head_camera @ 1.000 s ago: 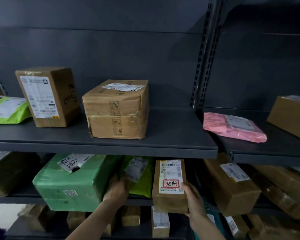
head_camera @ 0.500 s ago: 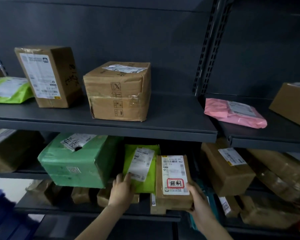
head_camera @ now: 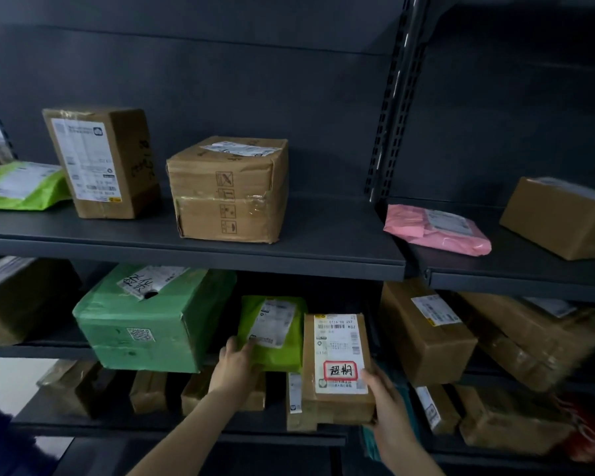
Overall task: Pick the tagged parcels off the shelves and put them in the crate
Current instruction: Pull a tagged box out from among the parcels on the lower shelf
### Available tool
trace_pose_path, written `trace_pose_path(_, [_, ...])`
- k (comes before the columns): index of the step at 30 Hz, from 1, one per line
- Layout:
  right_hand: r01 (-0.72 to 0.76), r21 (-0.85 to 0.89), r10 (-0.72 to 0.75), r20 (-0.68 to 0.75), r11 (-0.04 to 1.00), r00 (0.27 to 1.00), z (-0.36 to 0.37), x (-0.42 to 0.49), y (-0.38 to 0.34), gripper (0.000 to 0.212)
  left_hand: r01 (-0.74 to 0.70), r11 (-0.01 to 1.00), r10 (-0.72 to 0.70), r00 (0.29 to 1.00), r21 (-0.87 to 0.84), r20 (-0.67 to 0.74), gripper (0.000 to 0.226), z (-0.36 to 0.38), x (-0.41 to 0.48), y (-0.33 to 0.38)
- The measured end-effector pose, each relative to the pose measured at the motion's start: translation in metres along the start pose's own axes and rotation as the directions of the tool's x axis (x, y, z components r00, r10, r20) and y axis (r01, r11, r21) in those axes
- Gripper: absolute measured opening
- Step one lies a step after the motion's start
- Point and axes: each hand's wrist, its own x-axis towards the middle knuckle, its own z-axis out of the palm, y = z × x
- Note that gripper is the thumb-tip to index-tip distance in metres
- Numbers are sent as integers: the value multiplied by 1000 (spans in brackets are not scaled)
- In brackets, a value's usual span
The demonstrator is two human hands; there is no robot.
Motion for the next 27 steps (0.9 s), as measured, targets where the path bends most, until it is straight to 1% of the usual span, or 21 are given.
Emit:
trace_pose_path(3, [-12,2,12,11,1000,1000,-10,-2,0,25,0,1000,0,1000,27,22,50,-4,20,12])
trace_pose_path(6, [-12,6,11,24,1000,1000,-17,-5,-1,28,6,997,-10,999,79,49,46,-4,31,17])
trace_pose_path(7, [-15,12,15,27,1000,1000,-18,-5,-1,29,5,995,-8,999,95,34,48,-4,32,18])
trace_pose_path(9, [-23,19,22,38,1000,999,-18,-8,-2,31,-12,994,17,999,107,-41,52,-3,25,20])
trace_pose_path(11, [-25,24,24,51,999,998,-17,-11,-2,34,-52,998,56,992,40,-116,54,0,8,25])
trace_pose_path(12, [-29,25,28,56,999,998,-15,-14,-1,34,-80,996,76,989,-32,-130,54,1,-4,28])
trace_pose_path(14, [-35,29,32,82,999,996,-11,-22,1,31,-128,964,103,988,-233,-119,52,5,-30,32])
trace_pose_path(16, [-33,30,30,101,999,994,-5,-32,8,28,-92,878,70,995,-469,-64,48,3,-58,35])
trace_pose_path(17, [-28,30,25,104,999,994,-2,-39,13,27,-45,804,45,999,-593,-14,47,1,-71,36])
trace_pose_path(19, [-18,33,15,111,999,994,7,-53,21,25,60,593,43,993,-803,106,46,-3,-96,35])
trace_pose_path(20, [-19,33,15,109,999,994,11,-60,26,24,103,499,55,987,-861,150,46,-5,-107,32])
trace_pose_path(21, [-19,31,16,104,999,994,16,-68,30,23,140,428,62,981,-893,184,46,-6,-115,27])
trace_pose_path(23, [-8,13,7,110,1000,994,28,-82,39,24,210,339,58,968,-917,244,46,-12,-129,11])
trace_pose_path(25, [0,-19,2,137,1000,991,43,-97,49,27,249,291,59,959,-924,277,49,-19,-142,-10])
trace_pose_path(27, [1,-40,6,163,999,987,62,-113,59,29,260,268,65,956,-928,286,53,-29,-156,-34])
